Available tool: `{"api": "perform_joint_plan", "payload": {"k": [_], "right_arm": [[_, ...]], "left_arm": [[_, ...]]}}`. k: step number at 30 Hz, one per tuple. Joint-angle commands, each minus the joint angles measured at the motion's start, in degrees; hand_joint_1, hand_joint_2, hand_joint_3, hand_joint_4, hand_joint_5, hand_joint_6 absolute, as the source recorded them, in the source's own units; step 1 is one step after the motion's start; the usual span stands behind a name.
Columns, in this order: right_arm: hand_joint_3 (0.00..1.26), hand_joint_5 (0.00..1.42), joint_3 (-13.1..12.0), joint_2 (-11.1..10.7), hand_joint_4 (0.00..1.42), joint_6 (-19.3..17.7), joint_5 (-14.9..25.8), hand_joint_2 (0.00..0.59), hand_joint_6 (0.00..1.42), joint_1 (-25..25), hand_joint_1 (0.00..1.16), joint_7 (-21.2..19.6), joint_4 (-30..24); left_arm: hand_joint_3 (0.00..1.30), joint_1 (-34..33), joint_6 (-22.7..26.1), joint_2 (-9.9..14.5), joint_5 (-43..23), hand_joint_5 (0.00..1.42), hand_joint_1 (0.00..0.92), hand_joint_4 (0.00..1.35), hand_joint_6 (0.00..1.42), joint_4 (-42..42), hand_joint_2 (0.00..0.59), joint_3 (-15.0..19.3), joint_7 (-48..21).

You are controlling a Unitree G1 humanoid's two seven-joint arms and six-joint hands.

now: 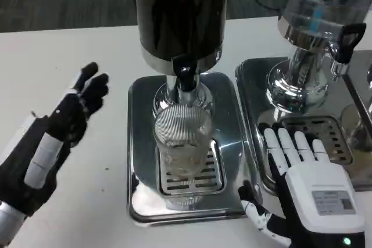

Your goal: Grasp the cup under the faucet to collect the drink, then remove the cup.

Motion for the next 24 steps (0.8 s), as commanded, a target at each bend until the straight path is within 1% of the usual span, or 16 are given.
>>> {"api": "perform_joint_plan", "payload": {"k": [1, 3, 6, 10, 17, 24], "right_arm": [[0.00, 0.00, -0.22, 0.70, 0.00, 0.00, 1.49, 0.370, 0.00, 0.33, 0.33, -0.77, 0.92], [0.00, 0.00, -0.10, 0.83, 0.00, -0.04, 1.33, 0.369, 0.00, 0.46, 0.34, -1.53, 0.97], [0.00, 0.00, 0.19, 1.16, 0.00, 0.09, 1.16, 0.369, 0.00, 0.49, 0.34, -1.97, 1.26], [0.00, 0.00, 0.40, 1.40, 0.00, 0.01, 1.13, 0.376, 0.01, 0.43, 0.36, -2.10, 1.52], [0.00, 0.00, 0.50, 1.86, 0.00, 0.12, 1.60, 0.377, 0.02, 0.06, 0.36, -2.23, 2.15], [0.00, 0.00, 0.64, 3.05, 0.00, 0.85, 1.82, 0.380, 0.02, 0.54, 0.37, -2.49, 2.18]], "left_arm": [[0.00, -3.66, 6.31, -1.36, -2.79, 0.04, 0.000, 0.00, 0.03, -3.49, 0.085, 3.45, -9.29], [0.00, -4.60, 8.09, -2.68, -2.06, 0.04, 0.000, 0.00, 0.03, -4.17, 0.085, 4.92, -11.42], [0.00, -6.05, 10.16, -4.45, -1.17, 0.04, 0.000, 0.00, 0.03, -5.32, 0.086, 6.21, -13.89], [0.00, -7.08, 11.61, -6.31, 0.86, 0.04, 0.000, 0.00, 0.04, -6.30, 0.086, 7.74, -15.64], [0.00, -9.56, 13.62, -8.56, 4.07, 0.05, 0.000, 0.00, 0.04, -8.96, 0.086, 8.37, -17.37], [0.00, -12.10, 15.04, -9.72, 6.95, 0.05, 0.000, 0.00, 0.04, -10.13, 0.083, 7.80, -18.71]]}}
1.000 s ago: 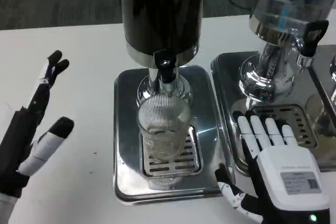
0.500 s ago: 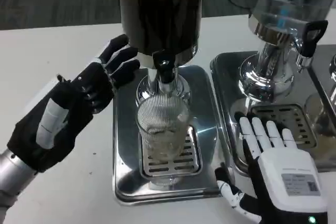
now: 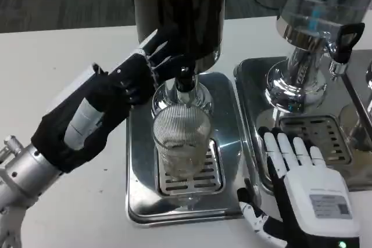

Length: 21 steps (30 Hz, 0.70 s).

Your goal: Grasp the cup under the faucet to collect the drink, then remove the cup.

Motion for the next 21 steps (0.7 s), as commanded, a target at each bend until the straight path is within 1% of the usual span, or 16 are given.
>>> {"api": "perform_joint_plan", "payload": {"k": [1, 5, 9, 12, 15, 21], "right_arm": [[0.00, 0.00, 0.14, 0.88, 0.00, 0.79, 0.18, 0.381, 0.02, 0.49, 0.37, -1.21, 0.27], [0.00, 0.00, 0.10, 1.34, 0.00, 1.02, 0.31, 0.382, 0.02, 0.62, 0.37, -1.29, 0.17], [0.00, 0.00, -0.06, 1.36, 0.00, 0.90, 0.68, 0.383, 0.03, 0.69, 0.37, -1.11, 0.17], [0.00, 0.00, 0.10, 1.33, 0.00, 0.86, 0.67, 0.384, 0.04, 0.81, 0.37, -1.06, 0.05], [0.00, 0.00, -0.01, 1.46, 0.00, 0.92, 1.00, 0.384, 0.04, 0.76, 0.37, -0.98, 0.14], [0.00, 0.00, 0.06, 1.66, 0.00, 1.00, 1.54, 0.384, 0.05, 0.88, 0.37, -0.84, 0.35]], "left_arm": [[0.00, -1.86, 1.19, -0.71, 2.77, 0.05, 0.000, 0.00, 0.04, -0.51, 0.082, -0.34, -1.46], [0.00, -2.25, 1.37, -1.00, 4.27, 0.06, 0.000, 0.00, 0.05, -0.74, 0.081, -0.46, -1.77], [0.00, -1.99, 1.07, -1.21, 5.54, 0.09, 0.000, 0.00, 0.08, -1.67, 0.081, -0.66, -1.78], [0.01, -1.39, -0.30, -1.57, 6.18, 0.11, 0.000, 0.00, 0.09, -2.51, 0.084, 0.02, -1.18], [0.03, -0.91, -2.61, -0.68, 8.97, 0.12, 0.000, 0.00, 0.10, -2.54, 0.086, 0.68, -0.54], [0.05, -0.23, -4.74, -0.17, 10.82, 0.14, 0.000, 0.00, 0.12, -1.75, 0.088, 1.53, -0.19]]}}
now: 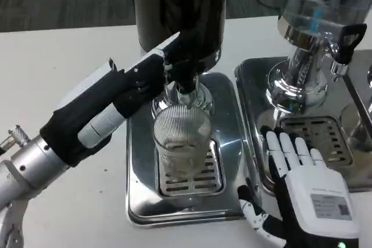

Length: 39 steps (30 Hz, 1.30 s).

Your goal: Grasp the cup under the faucet to collect the drink, then remove the cup.

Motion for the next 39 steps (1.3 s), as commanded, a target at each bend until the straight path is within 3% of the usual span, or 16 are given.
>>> {"api": "perform_joint_plan", "payload": {"k": [1, 15, 24, 32, 37, 39], "right_arm": [[0.00, 0.00, 0.07, 0.13, 0.00, 0.31, 0.86, 0.384, 0.05, 0.58, 0.37, -0.45, 0.38], [0.00, 0.00, -0.13, -0.07, 0.00, 0.41, 1.88, 0.384, 0.05, -0.03, 0.37, -0.54, 0.81], [0.00, 0.00, -0.13, -0.14, 0.00, 0.24, 2.16, 0.384, 0.05, -0.70, 0.37, -0.56, 1.44], [0.00, 0.00, -0.12, 0.03, 0.00, 0.19, 2.45, 0.379, 0.05, -0.80, 0.38, -0.58, 1.74], [0.00, 0.00, -0.91, 0.52, 0.00, -0.08, 4.74, 0.369, 0.06, -0.36, 0.39, -0.37, 0.91], [0.00, 0.00, -2.71, 1.29, 0.00, -1.51, 10.13, 0.334, 0.06, 0.10, 0.39, 0.56, -0.32]], "left_arm": [[0.05, 1.17, -3.36, 1.01, 3.06, 0.15, 0.000, 0.00, 0.12, -0.25, 0.090, 0.26, -0.38], [0.06, 3.47, -12.77, 3.76, 13.75, 0.15, 0.000, 0.00, 0.14, -4.83, 0.092, -2.23, 4.75], [0.07, 6.22, -21.79, 6.74, 28.25, 0.16, 0.000, 0.00, 0.15, -7.42, 0.091, -3.11, 14.11], [0.08, 7.03, -24.11, 9.54, 36.98, 0.16, 0.000, 0.00, 0.15, -7.10, 0.095, -4.66, 20.79], [0.08, 7.03, -23.81, 10.87, 38.63, 0.16, 0.000, 0.00, 0.15, -7.35, 0.096, -5.69, 23.46], [0.08, 6.97, -23.62, 11.34, 38.95, 0.16, 0.000, 0.00, 0.15, -7.32, 0.096, -6.15, 24.33]]}}
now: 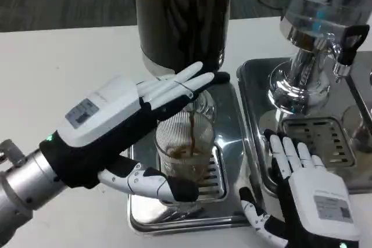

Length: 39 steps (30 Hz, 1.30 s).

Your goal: Grasp the cup under the faucet to collect the drink, then remove the cup.

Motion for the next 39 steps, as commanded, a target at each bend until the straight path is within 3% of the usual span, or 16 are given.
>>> {"api": "perform_joint_plan", "payload": {"k": [1, 5, 11, 21, 28, 31, 39], "right_arm": [[0.00, 0.00, -3.40, 1.48, 0.00, -2.42, 10.24, 0.328, 0.07, 0.54, 0.39, 2.21, -2.46], [0.00, 0.00, -5.08, 1.92, 0.00, -0.75, 17.13, 0.239, 0.04, -1.68, 0.39, 10.02, -5.06], [0.00, 0.00, -5.55, 1.30, 0.00, 1.24, 20.52, 0.244, 0.00, -5.04, 0.46, 17.37, -5.57], [0.00, 0.00, -7.19, 3.66, 0.00, -5.30, 27.48, 0.210, 0.00, -8.02, 0.58, 13.41, -0.63], [0.00, 0.00, -7.27, 4.89, 0.00, -14.74, 32.60, 0.200, 0.02, -8.67, 0.62, 9.77, 5.79], [0.00, 0.00, -7.09, 4.67, 0.00, -15.06, 33.99, 0.199, 0.03, -9.95, 0.62, 11.46, 7.67], [0.00, 0.00, -7.11, 5.15, 0.00, -21.05, 38.69, 0.195, 0.08, -11.43, 0.65, 11.67, 12.03]], "left_arm": [[0.08, 1.77, -0.83, 2.15, 3.78, 0.16, 0.000, 0.00, 0.15, -0.10, 0.096, -2.95, -1.07], [0.08, 1.75, -0.57, 2.55, 4.04, 0.16, 0.000, 0.00, 0.15, -0.31, 0.097, -3.57, 0.02], [0.08, 1.66, -0.07, 3.22, 4.00, 0.16, 0.000, 0.00, 0.15, -0.41, 0.097, -4.41, 1.26], [0.09, 2.11, 0.51, 3.89, 3.47, 0.15, 0.000, 0.00, 0.15, -1.20, 0.108, -4.79, 1.94], [0.09, 2.38, 0.95, 4.57, 2.85, 0.15, 0.000, 0.00, 0.14, -1.45, 0.109, -4.60, 2.11], [0.10, 2.48, 0.92, 4.83, 2.70, 0.15, 0.000, 0.00, 0.14, -1.29, 0.109, -4.53, 2.22], [0.10, 2.55, 1.25, 5.09, 2.35, 0.15, 0.000, 0.00, 0.14, -1.28, 0.110, -4.67, 2.25]]}}
